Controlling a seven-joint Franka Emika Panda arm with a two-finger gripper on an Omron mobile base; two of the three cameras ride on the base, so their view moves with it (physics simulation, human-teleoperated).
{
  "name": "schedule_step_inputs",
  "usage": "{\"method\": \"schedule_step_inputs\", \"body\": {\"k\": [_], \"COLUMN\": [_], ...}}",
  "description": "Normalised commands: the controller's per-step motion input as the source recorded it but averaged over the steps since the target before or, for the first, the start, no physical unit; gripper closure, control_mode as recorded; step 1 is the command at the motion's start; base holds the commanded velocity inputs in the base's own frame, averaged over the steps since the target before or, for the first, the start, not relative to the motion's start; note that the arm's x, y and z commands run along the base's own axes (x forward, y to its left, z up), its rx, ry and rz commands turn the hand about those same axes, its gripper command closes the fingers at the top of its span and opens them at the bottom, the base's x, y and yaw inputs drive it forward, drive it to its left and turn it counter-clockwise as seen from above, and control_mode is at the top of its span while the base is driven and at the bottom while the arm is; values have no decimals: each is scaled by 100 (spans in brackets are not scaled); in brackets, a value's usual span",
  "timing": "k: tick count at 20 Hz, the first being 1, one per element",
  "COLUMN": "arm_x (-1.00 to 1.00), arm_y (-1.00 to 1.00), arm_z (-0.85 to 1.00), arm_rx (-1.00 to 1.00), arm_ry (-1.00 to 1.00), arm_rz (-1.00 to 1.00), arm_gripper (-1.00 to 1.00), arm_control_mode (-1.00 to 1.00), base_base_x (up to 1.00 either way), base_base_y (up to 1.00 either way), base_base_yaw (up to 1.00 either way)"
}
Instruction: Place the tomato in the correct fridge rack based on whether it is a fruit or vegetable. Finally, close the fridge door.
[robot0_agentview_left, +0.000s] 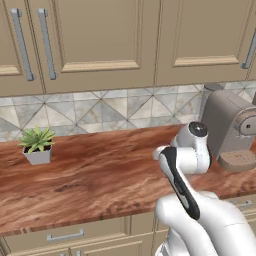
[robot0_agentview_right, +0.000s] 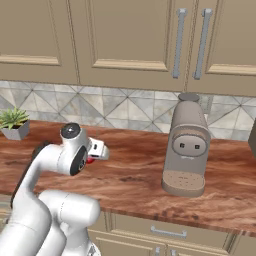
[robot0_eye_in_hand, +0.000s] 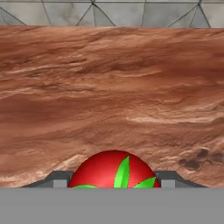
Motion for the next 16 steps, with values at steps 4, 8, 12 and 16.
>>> {"method": "schedule_step_inputs", "body": {"k": [4, 8, 12, 16], "arm_x": [-65, -56, -50, -24], "arm_y": [2, 14, 4, 7], "arm_z": [100, 97, 93, 61], "arm_rx": [0, 0, 0, 0], "arm_ry": [-20, -12, -3, 19], "arm_rz": [0, 0, 0, 0], "arm_gripper": [100, 100, 100, 100], "arm_control_mode": [-100, -100, -100, -100], "base_base_x": [0, 0, 0, 0], "base_base_y": [0, 0, 0, 0], "base_base_yaw": [0, 0, 0, 0]}}
